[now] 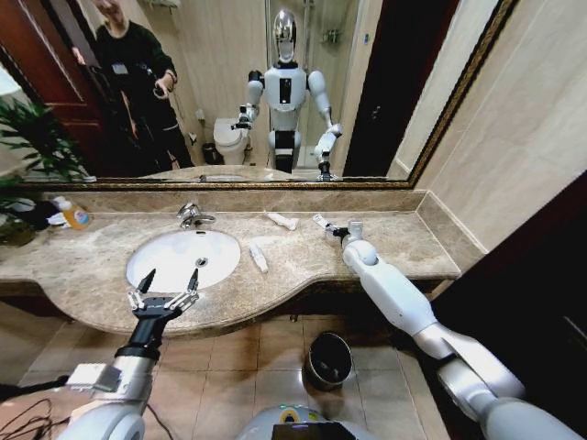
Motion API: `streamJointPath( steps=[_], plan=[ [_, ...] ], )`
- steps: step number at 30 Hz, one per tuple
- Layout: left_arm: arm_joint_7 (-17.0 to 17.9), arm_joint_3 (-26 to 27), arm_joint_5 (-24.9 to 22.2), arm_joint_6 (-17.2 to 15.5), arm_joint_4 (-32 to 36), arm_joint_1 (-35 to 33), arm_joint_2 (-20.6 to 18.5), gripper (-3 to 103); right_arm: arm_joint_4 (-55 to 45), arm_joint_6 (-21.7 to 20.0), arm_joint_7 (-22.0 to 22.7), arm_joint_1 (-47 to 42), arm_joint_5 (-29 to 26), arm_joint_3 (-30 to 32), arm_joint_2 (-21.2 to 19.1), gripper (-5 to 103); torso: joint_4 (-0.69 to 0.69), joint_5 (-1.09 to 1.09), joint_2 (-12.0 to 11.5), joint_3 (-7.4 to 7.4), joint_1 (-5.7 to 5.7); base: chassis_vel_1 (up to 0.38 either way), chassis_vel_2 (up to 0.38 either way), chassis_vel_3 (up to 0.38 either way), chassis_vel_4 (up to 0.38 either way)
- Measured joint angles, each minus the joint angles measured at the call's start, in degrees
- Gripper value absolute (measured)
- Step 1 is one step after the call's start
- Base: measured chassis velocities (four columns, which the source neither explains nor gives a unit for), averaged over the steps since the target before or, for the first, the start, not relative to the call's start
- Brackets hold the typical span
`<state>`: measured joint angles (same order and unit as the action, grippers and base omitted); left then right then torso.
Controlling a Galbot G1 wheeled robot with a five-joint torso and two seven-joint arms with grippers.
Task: Pick up the trash from the sink and place it in the trash bin.
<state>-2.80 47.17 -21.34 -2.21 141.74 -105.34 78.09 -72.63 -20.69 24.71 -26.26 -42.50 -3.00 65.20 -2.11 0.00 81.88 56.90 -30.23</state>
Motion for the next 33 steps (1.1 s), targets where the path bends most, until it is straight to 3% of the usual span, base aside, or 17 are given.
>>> streamJointPath(
  steps=[3,8,12,14,19,33],
  plan=[
    [0.0,0.0,0.0,0.0,0.0,0.0,0.0,100,1.05,-0.05,-0.71,0.03,0.15,0.01,-0.11,89,0.0,0.0,0.0,0.0,0.0,0.0,0.0,0.0,0.0],
    [0.0,0.0,0.0,0.0,0.0,0.0,0.0,100,1.58,0.06,-1.56,0.11,0.25,-0.12,-0.1,78,0.0,0.0,0.0,0.0,0.0,0.0,0.0,0.0,0.0],
    [0.0,0.0,0.0,0.0,0.0,0.0,0.0,100,1.8,0.41,-2.38,0.19,0.39,-0.5,0.11,57,0.0,0.0,0.0,0.0,0.0,0.0,0.0,0.0,0.0],
    [0.0,0.0,0.0,0.0,0.0,0.0,0.0,100,1.81,0.55,-2.55,0.19,0.48,-0.61,0.15,57,0.0,0.0,0.0,0.0,0.0,0.0,0.0,0.0,0.0],
    [0.0,0.0,0.0,0.0,0.0,0.0,0.0,100,1.82,0.93,-2.83,0.41,0.61,-1.08,0.48,37,0.0,0.0,0.0,0.0,0.0,0.0,0.0,0.0,0.0],
    [0.0,0.0,0.0,0.0,0.0,0.0,0.0,100,-1.3,1.41,-3.6,0.06,0.87,-1.1,-0.45,34,-0.01,0.0,0.0,0.0,0.0,0.0,0.0,0.0,0.0]
  ],
)
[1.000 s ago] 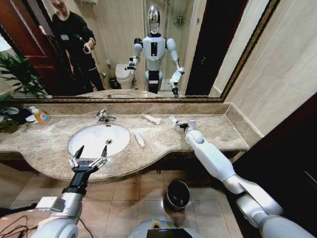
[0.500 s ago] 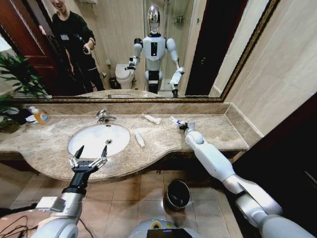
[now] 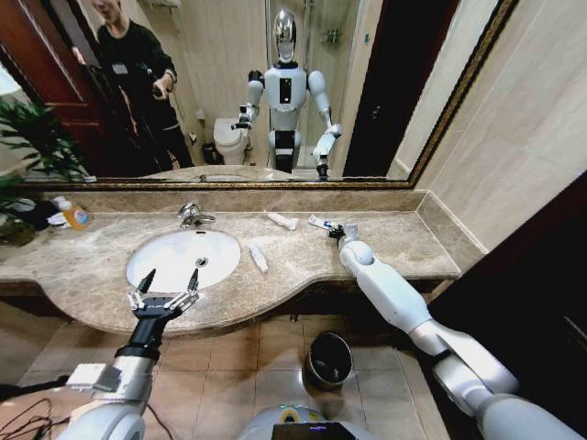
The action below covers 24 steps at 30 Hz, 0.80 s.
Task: Pick up the trash from the sink and place it in the trash bin.
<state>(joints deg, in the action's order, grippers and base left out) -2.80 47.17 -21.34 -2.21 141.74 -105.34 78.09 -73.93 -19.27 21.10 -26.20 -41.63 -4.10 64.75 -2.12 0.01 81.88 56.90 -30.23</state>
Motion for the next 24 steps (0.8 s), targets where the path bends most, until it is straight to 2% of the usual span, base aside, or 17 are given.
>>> streamJointPath(
  steps=[5,8,11,12,15,16,18,20,21,24],
  plan=[
    [0.0,0.0,0.0,0.0,0.0,0.0,0.0,100,-7.96,0.12,-3.97,-3.7,-0.74,1.74,-3.98,34,0.02,-0.01,0.0,0.0,0.0,0.0,0.0,0.0,0.0],
    [0.0,0.0,0.0,0.0,0.0,0.0,0.0,100,-13.11,-0.26,-4.31,-5.5,-2.08,3.06,-5.86,34,0.01,-0.02,0.0,0.0,0.0,0.0,0.0,0.0,0.0],
    [0.0,0.0,0.0,0.0,0.0,0.0,0.0,100,-23.14,-2.13,-4.6,-9.51,-5.56,6.93,-10.06,34,0.0,-0.01,0.0,0.0,0.0,0.0,0.0,0.0,0.0],
    [0.0,0.0,0.0,0.0,0.0,0.0,0.0,100,-23.14,-2.13,-4.6,-9.51,-5.56,6.93,-10.06,34,0.0,-0.01,0.0,0.0,0.0,0.0,0.0,0.0,0.0],
    [-0.02,0.0,0.0,0.0,0.0,0.0,0.0,100,-34.83,-4.65,-6.13,-17.68,-9.2,13.01,-16.47,34,0.0,-0.02,0.0,-0.01,0.0,0.0,0.0,0.0,0.0],
    [-0.02,0.0,0.0,0.0,0.0,0.0,0.0,100,-34.83,-4.65,-6.13,-17.68,-9.2,13.01,-16.47,34,0.0,-0.02,0.0,-0.01,0.0,0.0,0.0,0.0,0.0],
    [-0.02,0.0,0.0,0.0,0.0,0.0,-0.01,100,-41.43,-4.87,-6.6,-23.91,-10.6,15.41,-20.82,34,0.05,-0.02,0.01,-0.01,0.01,0.0,0.0,0.0,0.0],
    [0.0,0.0,0.0,0.0,0.0,0.0,0.0,100,-47.63,-4.45,-6.66,-29.39,-12.12,17.63,-24.14,34,0.03,-0.04,0.01,-0.01,0.01,0.0,0.0,0.0,0.0],
    [0.0,0.0,0.0,0.0,0.0,0.0,0.0,100,-47.63,-4.45,-6.66,-29.39,-12.12,17.63,-24.14,34,0.03,-0.04,0.01,-0.01,0.01,0.0,0.0,0.0,0.0],
    [-0.04,-0.01,0.0,0.0,0.0,0.0,0.0,100,-55.98,-3.93,-4.98,-35.03,-14.45,20.61,-27.84,34,-0.01,-0.02,0.0,-0.01,0.01,0.0,0.0,0.0,0.0]
  ],
)
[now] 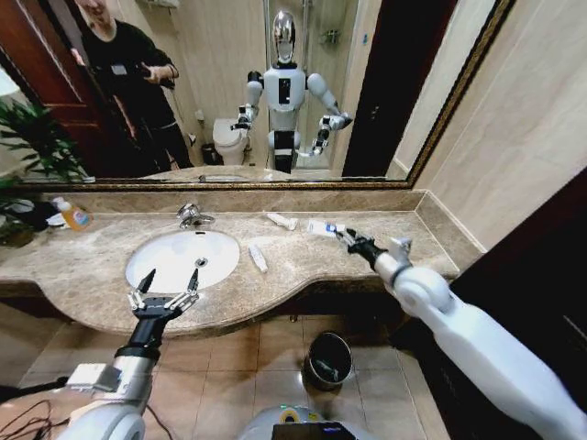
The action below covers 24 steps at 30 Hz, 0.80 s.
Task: Pick up the trash from the sink and place it in the trash bin.
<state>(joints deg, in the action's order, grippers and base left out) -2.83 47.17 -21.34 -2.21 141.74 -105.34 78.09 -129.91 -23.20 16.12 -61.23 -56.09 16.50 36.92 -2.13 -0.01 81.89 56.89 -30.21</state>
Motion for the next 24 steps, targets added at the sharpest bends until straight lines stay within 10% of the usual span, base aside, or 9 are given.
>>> streamJointPath(
  steps=[7,13,22,24],
  plan=[
    [0.04,0.01,0.0,0.0,0.0,0.0,0.0,100,-8.62,-2.15,1.49,-17.79,-1.84,12.66,-4.2,34,0.03,0.0,0.01,0.0,0.0,0.0,0.0,0.0,0.0],
    [0.03,0.01,0.0,0.0,0.0,0.0,0.0,100,-5.26,-2.4,0.24,-26.45,3.64,11.85,0.79,34,0.02,0.01,0.0,0.0,0.0,0.0,0.0,0.0,0.0],
    [0.03,0.01,0.0,0.0,0.0,0.0,0.0,100,7.85,1.47,-13.52,-33.71,19.61,9.63,7.67,34,0.03,0.03,0.0,0.0,-0.01,0.0,0.0,0.0,0.0],
    [0.03,0.01,0.0,0.0,0.0,0.0,0.0,100,13.55,6.28,-23.32,-33.61,25.08,8.43,10.3,34,0.03,-0.01,0.0,0.0,-0.01,0.0,0.0,0.0,0.0]
  ],
)
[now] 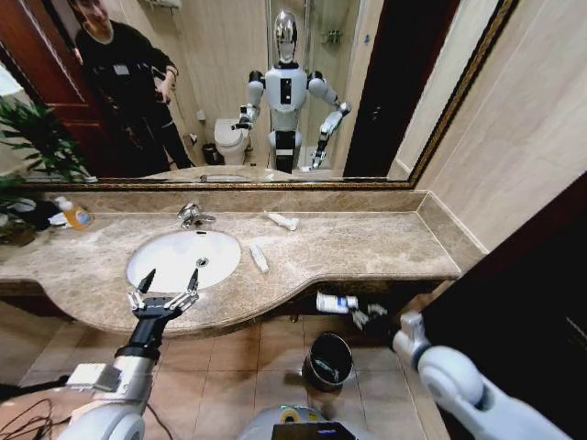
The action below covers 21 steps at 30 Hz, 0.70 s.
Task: Pick up the trash from the sink and place it in the trash bin.
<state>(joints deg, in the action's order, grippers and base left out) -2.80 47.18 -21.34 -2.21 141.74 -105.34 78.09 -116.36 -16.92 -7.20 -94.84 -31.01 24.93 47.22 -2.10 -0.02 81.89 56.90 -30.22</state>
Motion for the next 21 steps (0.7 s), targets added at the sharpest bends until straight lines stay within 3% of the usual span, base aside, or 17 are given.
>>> streamJointPath(
  steps=[1,2,4,5,7,9,12,21],
  plan=[
    [0.0,0.0,0.0,0.0,0.0,0.0,0.0,100,0.0,0.0,0.0,0.0,0.0,0.0,0.0,34,0.0,0.0,0.0,0.0,0.0,0.0,0.0,0.0,0.0],
    [0.01,0.0,0.0,0.0,0.0,0.0,0.0,100,3.87,4.12,-7.89,1.08,2.88,-0.42,1.23,34,0.0,0.02,0.0,0.0,0.0,0.0,0.0,0.0,0.0],
    [0.01,0.0,0.0,0.0,0.0,0.0,0.0,100,10.76,10.7,-19.0,3.98,7.99,-0.95,3.36,34,-0.01,0.03,0.0,0.0,0.0,0.0,0.0,0.0,0.0],
    [0.01,0.0,0.0,0.0,0.0,0.0,0.0,100,10.76,10.7,-19.0,3.98,7.99,-0.95,3.36,34,-0.01,0.03,0.0,0.0,0.0,0.0,0.0,0.0,0.0],
    [0.0,0.0,0.0,0.0,0.01,0.0,0.0,100,18.66,16.44,-26.34,7.81,12.77,-2.06,6.69,34,-0.01,0.02,0.0,0.0,-0.01,0.0,0.0,0.0,0.0],
    [0.0,0.0,0.0,0.0,0.0,0.0,0.0,100,22.58,18.76,-27.6,9.66,14.22,-2.9,8.34,34,-0.01,0.02,0.0,0.0,0.0,0.0,0.0,0.0,0.0],
    [0.0,-0.01,0.0,0.0,0.0,0.0,0.0,100,38.76,26.33,-28.57,18.14,20.21,-4.1,15.34,34,-0.01,0.01,0.0,0.01,0.0,0.0,0.0,0.0,0.0],
    [0.01,0.0,0.0,0.0,0.0,0.0,0.0,100,49.89,27.98,-26.9,24.21,30.4,-2.45,19.25,34,-0.02,0.02,-0.01,0.01,-0.01,0.0,0.0,0.0,0.0]
  ],
)
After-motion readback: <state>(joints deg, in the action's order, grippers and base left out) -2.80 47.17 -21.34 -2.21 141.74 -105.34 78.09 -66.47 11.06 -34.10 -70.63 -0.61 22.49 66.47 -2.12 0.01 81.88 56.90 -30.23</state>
